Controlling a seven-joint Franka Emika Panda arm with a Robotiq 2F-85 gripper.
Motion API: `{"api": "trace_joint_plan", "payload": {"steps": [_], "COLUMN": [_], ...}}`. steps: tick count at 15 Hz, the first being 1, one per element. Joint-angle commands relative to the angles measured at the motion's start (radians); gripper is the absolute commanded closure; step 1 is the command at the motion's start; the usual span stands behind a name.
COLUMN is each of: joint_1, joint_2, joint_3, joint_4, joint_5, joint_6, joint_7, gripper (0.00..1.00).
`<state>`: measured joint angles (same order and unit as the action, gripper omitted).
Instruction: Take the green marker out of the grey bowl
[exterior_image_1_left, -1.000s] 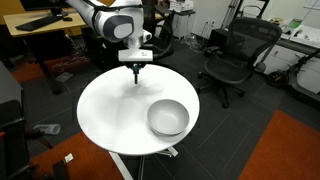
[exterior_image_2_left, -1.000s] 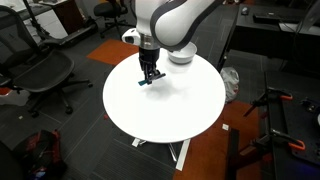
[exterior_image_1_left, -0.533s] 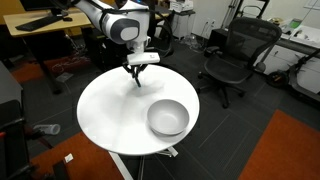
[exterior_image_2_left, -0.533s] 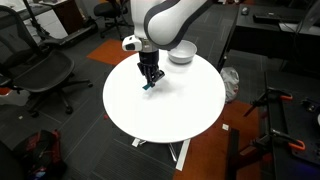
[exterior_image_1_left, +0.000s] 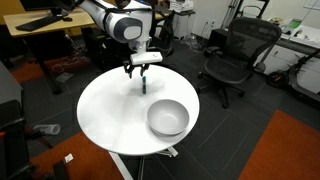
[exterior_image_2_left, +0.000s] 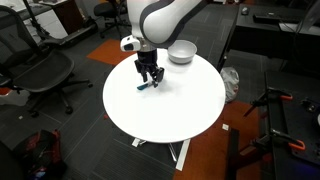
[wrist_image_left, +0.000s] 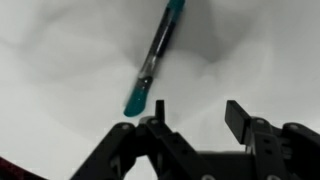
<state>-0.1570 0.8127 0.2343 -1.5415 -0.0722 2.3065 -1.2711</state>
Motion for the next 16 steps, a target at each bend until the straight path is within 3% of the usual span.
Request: {"api": "trace_joint_plan", "payload": {"steps": [1,3,16], "joint_1": [0.018,0.017,0.008], "joint_2": [0.012,0.011,-0.147], "joint_3": [-0.023,-0.026,-0.082], "joint_4": [0.045,0.048,0.005], "joint_5": [0.019,0.019,0.02], "joint_6": [-0.042,-0.041,0.076], "joint_7": [-0.034,-0.032,0.017], "gripper": [0.05,0.0,0.0]}}
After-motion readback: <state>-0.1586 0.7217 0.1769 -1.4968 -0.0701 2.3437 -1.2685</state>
